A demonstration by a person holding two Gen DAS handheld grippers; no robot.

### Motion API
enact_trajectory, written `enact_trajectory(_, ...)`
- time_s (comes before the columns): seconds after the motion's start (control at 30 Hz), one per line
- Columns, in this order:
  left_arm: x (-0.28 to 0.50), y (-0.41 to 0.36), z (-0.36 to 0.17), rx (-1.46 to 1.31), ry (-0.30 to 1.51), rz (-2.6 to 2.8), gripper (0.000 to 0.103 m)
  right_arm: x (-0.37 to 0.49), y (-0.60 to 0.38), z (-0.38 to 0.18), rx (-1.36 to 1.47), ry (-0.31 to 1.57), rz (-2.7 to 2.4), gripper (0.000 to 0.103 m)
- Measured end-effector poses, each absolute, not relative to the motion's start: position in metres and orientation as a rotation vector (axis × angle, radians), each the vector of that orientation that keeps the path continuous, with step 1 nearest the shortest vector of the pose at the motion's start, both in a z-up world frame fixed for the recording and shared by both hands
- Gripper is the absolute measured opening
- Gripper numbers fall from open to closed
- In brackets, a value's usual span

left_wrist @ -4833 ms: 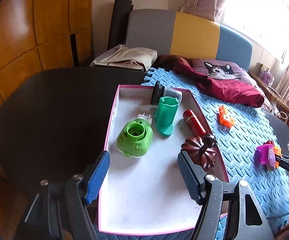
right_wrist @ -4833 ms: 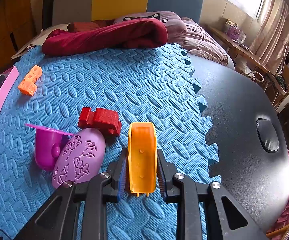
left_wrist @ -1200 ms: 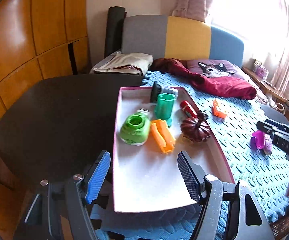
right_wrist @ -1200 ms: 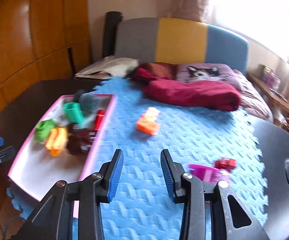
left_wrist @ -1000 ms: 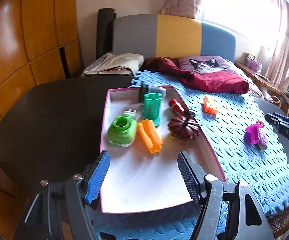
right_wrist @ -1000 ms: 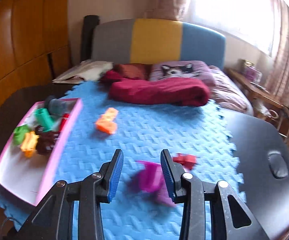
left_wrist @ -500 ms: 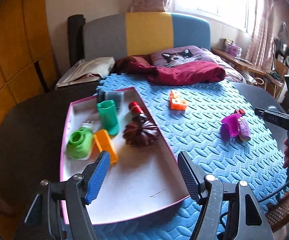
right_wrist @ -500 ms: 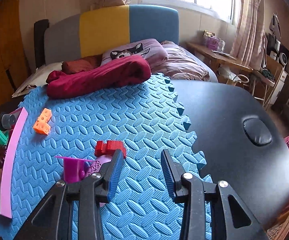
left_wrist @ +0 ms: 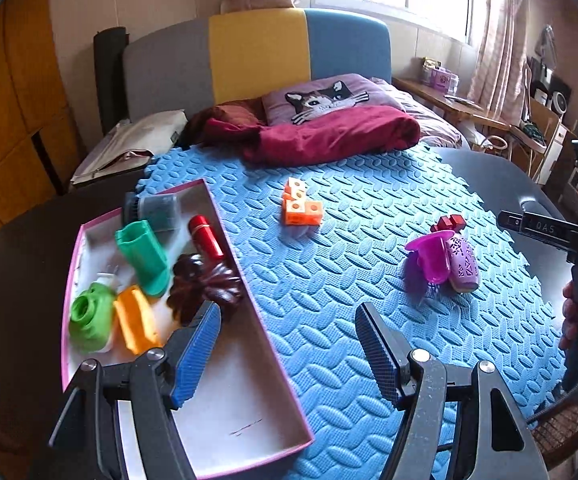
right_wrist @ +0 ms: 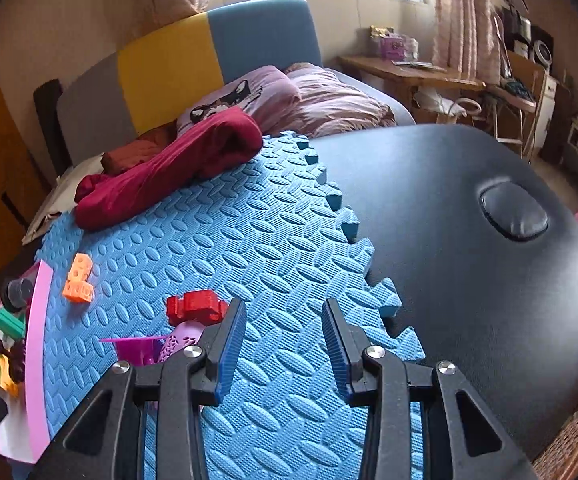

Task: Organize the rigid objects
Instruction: 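Move both grippers back over the pink cup and purple vase, then grasp the orange linked cubes with the left gripper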

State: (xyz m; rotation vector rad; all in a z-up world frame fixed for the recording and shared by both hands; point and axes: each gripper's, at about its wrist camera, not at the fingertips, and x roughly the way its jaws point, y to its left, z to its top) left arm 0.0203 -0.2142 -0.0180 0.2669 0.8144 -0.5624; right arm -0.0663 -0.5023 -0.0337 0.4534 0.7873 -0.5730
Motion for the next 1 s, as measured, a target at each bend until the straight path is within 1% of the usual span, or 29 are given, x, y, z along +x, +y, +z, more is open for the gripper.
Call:
enact_trajectory(0.17, 0.028, -0.228, -0.024, 0.271, 0.842, -0.572, 0.071, -0.069, -0.508, -0.036, 0.502, 0.794, -0.573, 0.039)
enact_trajectory(0.4, 0.055, -0.246, -0.029, 0.22, 0.899, -0.563, 0.073, -0.067, -0.504, -0.036, 0.499, 0.8, -0.546, 0.039)
enact_trajectory(0.5, 0.068, -0.257, -0.03, 0.218, 0.905, -0.55, 0.076, -0.067, -0.504, -0.035, 0.503, 0.795, -0.535, 0.039)
enact_trajectory(0.57, 0.075, -0.264, -0.032, 0.228, 0.905, -0.542, 0.08, -0.068, -0.505, -0.034, 0.509, 0.787, -0.529, 0.039)
enact_trajectory(0.63, 0.085, -0.273, -0.036, 0.246, 0.906, -0.526, 0.081, -0.069, -0.505, -0.033, 0.517, 0.774, -0.526, 0.039)
enact_trajectory(0.77, 0.109, -0.29, -0.044, 0.269, 0.921, -0.498, 0.086, -0.07, -0.507, -0.033, 0.538, 0.772, -0.517, 0.039)
enact_trajectory(1.0, 0.145, -0.322, -0.062, 0.323, 0.922, -0.44, 0.086, -0.071, -0.508, -0.032, 0.56, 0.757, -0.504, 0.039)
